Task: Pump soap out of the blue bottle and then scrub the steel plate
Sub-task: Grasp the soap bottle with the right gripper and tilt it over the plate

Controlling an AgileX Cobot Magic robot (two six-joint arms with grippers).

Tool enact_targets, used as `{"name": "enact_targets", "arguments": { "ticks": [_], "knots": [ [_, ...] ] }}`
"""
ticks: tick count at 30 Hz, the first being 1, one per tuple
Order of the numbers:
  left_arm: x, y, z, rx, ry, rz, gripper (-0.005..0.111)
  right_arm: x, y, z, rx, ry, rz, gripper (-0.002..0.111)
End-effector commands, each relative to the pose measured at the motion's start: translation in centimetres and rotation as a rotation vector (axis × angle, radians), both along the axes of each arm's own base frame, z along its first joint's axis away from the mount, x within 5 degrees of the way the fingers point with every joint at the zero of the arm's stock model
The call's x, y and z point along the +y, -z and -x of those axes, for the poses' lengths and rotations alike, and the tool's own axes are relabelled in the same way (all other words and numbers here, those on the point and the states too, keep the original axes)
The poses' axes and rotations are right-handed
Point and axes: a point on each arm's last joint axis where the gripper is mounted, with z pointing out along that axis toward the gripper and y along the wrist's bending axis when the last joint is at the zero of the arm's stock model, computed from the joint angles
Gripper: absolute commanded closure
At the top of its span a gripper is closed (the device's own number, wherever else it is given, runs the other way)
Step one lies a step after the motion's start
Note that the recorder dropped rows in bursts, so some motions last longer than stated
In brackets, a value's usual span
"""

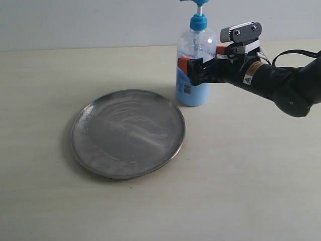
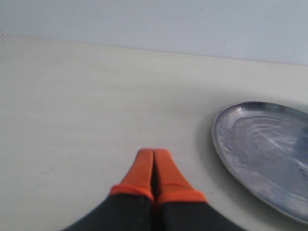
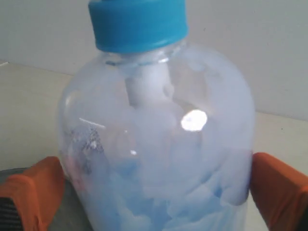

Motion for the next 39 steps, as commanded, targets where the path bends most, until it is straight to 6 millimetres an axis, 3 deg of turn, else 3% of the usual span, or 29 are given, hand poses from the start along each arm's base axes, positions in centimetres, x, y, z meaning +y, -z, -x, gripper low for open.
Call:
{"name": "enact_targets", "arguments": {
  "ticks": [1,7,10,12,16,18,23,33,39],
  "knots": [
    [0.0,0.0,0.0,-0.011,0.002,0.01,0.106,0.4,0.5,-0.7,0.002,-0.006,-0.003,0.003],
    [0.0,0.0,0.0,-0.011,0.002,0.01,0.106,1.2,1.1,-2.0,0.014,0.005,0.015,0.004],
    [0.0,0.0,0.0,-0.011,0.002,0.01,0.106,1.7,1.5,-2.6,0.037,0.004,0.05,0.013],
    [0.0,0.0,0.0,-0.011,0.002,0.01,0.106,1.8,1.5,-2.9,0.039,-0.006,0.072,0.033],
    [0.0,0.0,0.0,-0.011,0.002,0.01,0.106,1.8,1.5,-2.9,0.043,0.004,0.068,0.087],
    [0.0,0.0,0.0,-0.011,0.002,0.01,0.106,1.8,1.4,-2.9,0.034,0.0,0.052,0.108],
    [0.0,0.0,0.0,-0.011,0.002,0.01,0.106,2.0,1.1,-2.9,0.007,-0.014,0.036,0.108],
    [0.0,0.0,0.0,-0.011,0.002,0.01,0.106,2.4,1.3,-2.6,-0.149,-0.147,0.264,0.108],
    [0.0,0.0,0.0,-0.011,0.002,0.01,0.106,2.7,-0.3,-2.7,-0.23,-0.219,0.358,0.108]
  ]
}}
